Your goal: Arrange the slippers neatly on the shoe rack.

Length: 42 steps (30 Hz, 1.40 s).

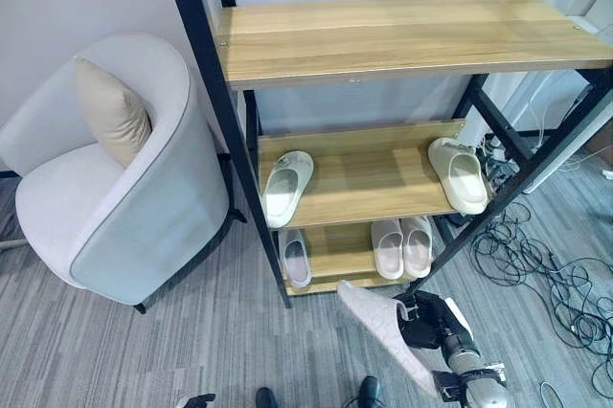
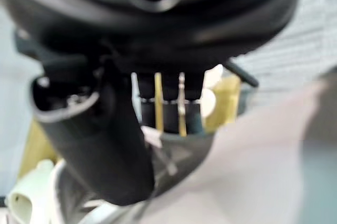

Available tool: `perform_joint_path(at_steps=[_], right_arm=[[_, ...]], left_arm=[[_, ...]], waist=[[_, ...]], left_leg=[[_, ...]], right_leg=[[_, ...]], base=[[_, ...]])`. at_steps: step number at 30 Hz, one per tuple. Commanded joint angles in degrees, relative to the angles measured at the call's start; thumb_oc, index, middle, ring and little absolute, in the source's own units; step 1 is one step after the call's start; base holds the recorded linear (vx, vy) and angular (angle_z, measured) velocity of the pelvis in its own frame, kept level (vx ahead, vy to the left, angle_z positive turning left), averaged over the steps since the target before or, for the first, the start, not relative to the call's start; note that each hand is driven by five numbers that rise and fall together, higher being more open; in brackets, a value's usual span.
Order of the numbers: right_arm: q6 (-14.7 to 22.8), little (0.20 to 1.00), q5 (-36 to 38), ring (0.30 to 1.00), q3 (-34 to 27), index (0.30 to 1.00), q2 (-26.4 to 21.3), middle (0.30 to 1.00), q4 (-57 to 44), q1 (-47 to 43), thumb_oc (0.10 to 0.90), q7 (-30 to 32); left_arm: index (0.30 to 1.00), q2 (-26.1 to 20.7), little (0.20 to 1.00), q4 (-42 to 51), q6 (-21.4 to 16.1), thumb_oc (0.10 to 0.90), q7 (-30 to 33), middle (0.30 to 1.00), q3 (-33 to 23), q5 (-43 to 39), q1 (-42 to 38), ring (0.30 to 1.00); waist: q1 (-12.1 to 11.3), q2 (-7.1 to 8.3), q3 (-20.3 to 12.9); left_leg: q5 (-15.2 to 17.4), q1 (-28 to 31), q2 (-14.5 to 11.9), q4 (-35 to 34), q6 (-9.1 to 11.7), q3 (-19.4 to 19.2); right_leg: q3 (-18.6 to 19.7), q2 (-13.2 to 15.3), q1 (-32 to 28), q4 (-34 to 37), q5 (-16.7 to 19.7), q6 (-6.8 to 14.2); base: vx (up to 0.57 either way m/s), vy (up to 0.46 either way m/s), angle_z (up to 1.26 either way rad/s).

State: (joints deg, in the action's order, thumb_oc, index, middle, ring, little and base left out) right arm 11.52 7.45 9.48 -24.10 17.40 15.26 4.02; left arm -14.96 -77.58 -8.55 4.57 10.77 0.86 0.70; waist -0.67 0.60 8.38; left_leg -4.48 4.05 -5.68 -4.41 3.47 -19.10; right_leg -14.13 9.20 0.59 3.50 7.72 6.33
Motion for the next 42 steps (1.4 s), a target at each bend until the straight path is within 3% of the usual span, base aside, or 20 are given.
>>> perform_joint_path(at_steps=[1,12,17,19,23,26,29,30,34,35,36,42], right_arm=[[5.3,0.3,-0.8,0.3,-0.7,0.3,0.7,0.3,-7.6,-2.7,0.4,0.4],[4.7,0.3,-0.1,0.3,0.3,0.3,1.6,0.3,-5.9,-3.7,0.4,-0.2],[4.3,0.3,0.6,0.3,0.8,0.3,2.5,0.3,-5.1,-4.9,0.4,-0.4],[4.2,0.3,1.0,0.3,1.1,0.3,2.7,0.3,-4.7,-5.4,0.4,-0.7],[4.4,0.3,2.1,0.3,1.1,0.3,2.5,0.3,-4.4,-4.1,0.4,-1.3],[4.6,0.3,2.0,0.3,1.0,0.3,0.8,0.3,-4.7,-3.1,0.4,-2.1],[5.0,0.3,0.9,0.3,1.1,0.3,-1.3,0.3,-5.0,-5.7,0.4,-0.8],[5.2,0.3,-0.9,0.3,0.6,0.3,-2.7,0.3,-4.1,-9.4,0.4,1.7],[5.5,0.3,-1.7,0.3,0.3,0.3,-4.2,0.3,-2.3,-14.3,0.4,4.6],[6.0,0.3,-1.9,0.3,0.1,0.3,-6.3,0.3,-0.1,-22.2,0.4,8.7],[6.1,0.3,-1.5,0.3,0.0,0.3,-6.9,0.3,0.3,-25.3,0.4,10.6],[7.1,0.3,-5.0,0.3,-1.7,0.3,-8.7,0.3,-4.2,-34.8,0.4,17.3]], left_arm=[[0.9,2.1,0.9,-0.2,-1.7,0.8,-1.0,0.9,0.8,2.3,-1.9,0.9],[0.9,2.1,0.9,-0.6,-1.5,0.8,-1.1,0.9,0.5,2.3,-1.8,0.9],[0.9,0.8,0.9,-0.4,-1.2,0.8,-1.0,0.9,0.7,2.7,-2.7,0.9],[0.9,-0.4,0.9,-0.4,-1.3,0.8,-0.9,0.9,1.1,3.4,-3.5,0.9],[0.9,-0.8,0.9,-0.8,-1.3,0.8,-0.7,0.9,0.5,3.3,-3.6,0.9],[0.9,-1.0,0.9,0.0,-1.8,0.8,-0.8,0.9,-0.1,2.2,-3.6,0.9],[0.9,-1.3,0.9,2.4,-2.5,0.8,-0.1,0.9,0.1,-2.1,-6.5,0.9],[0.9,-1.3,0.9,4.1,-3.0,0.8,0.5,0.9,1.1,-4.2,-8.2,0.9],[0.9,-1.3,0.9,5.3,-3.5,0.8,1.0,0.9,2.7,-4.6,-8.9,0.9],[0.9,-1.5,0.9,6.7,-3.9,0.8,1.7,0.9,4.4,-5.6,-9.9,0.9],[0.9,-1.6,0.9,7.4,-4.2,0.8,2.2,0.9,5.0,-6.4,-9.9,0.9],[0.9,-2.4,0.9,8.4,-5.6,0.8,4.2,0.9,3.9,-10.8,-9.8,0.9]], waist=[[0.0,1.43,-1.2],[-0.6,2.48,-2.5],[-0.4,2.69,-0.4],[0.3,2.76,1.2],[0.2,3.36,1.0],[-0.1,3.44,1.5],[-0.2,3.67,5.9],[-0.2,3.08,7.3],[-0.3,2.48,7.3],[-0.8,1.9,7.9],[-1.3,1.46,8.2],[-2.6,0.1,9.2]], left_leg=[[7.5,-3.0,0.5,7.6,-1.0,4.5],[7.1,-2.1,2.1,4.4,-1.8,4.8],[7.9,-3.5,2.6,5.7,-3.1,4.5],[8.5,-3.9,2.7,6.9,-2.8,4.5],[9.2,-5.2,2.3,9.3,-2.2,5.1],[9.3,-6.0,0.9,10.9,-1.5,5.6],[9.5,-11.9,-1.0,16.4,-0.8,7.7],[11.3,-18.6,-2.2,23.0,-0.6,9.6],[13.1,-24.2,-2.9,28.8,-0.7,10.8],[15.6,-30.0,-3.4,35.8,-1.1,11.4],[18.4,-31.3,-3.9,39.3,-0.9,12.0],[25.1,-44.6,-5.8,56.1,-1.9,13.8]], right_leg=[[0.9,2.2,0.2,-5.8,-6.2,1.5],[1.9,2.5,-0.6,-2.9,-3.4,2.9],[3.9,2.8,3.9,-10.0,-4.2,3.4],[4.8,2.9,5.9,-9.1,-3.9,3.4],[5.8,2.4,5.4,-7.3,-3.9,2.8],[4.0,2.0,5.7,-8.5,-5.1,1.8],[2.8,2.3,10.6,-14.4,-6.7,1.0],[2.5,2.9,15.9,-20.8,-9.5,0.4],[2.5,3.2,20.9,-26.9,-11.7,0.0],[2.9,3.5,26.1,-32.9,-14.3,-0.6],[3.6,3.4,27.7,-36.6,-17.0,-0.3],[5.2,4.0,41.9,-53.0,-24.3,-2.4]], base=[[0.06,0.01,0.0],[0.03,0.056,0.02],[-0.05,0.07,-0.08],[0.0,-0.02,-0.18],[0.06,-0.065,-0.04],[0.05,-0.12,0.07],[-0.21,-0.152,0.24],[-0.22,-0.131,0.39],[-0.09,-0.059,0.33],[-0.04,-0.037,0.05],[-0.05,-0.041,-0.03],[-0.06,-0.027,-0.07]])
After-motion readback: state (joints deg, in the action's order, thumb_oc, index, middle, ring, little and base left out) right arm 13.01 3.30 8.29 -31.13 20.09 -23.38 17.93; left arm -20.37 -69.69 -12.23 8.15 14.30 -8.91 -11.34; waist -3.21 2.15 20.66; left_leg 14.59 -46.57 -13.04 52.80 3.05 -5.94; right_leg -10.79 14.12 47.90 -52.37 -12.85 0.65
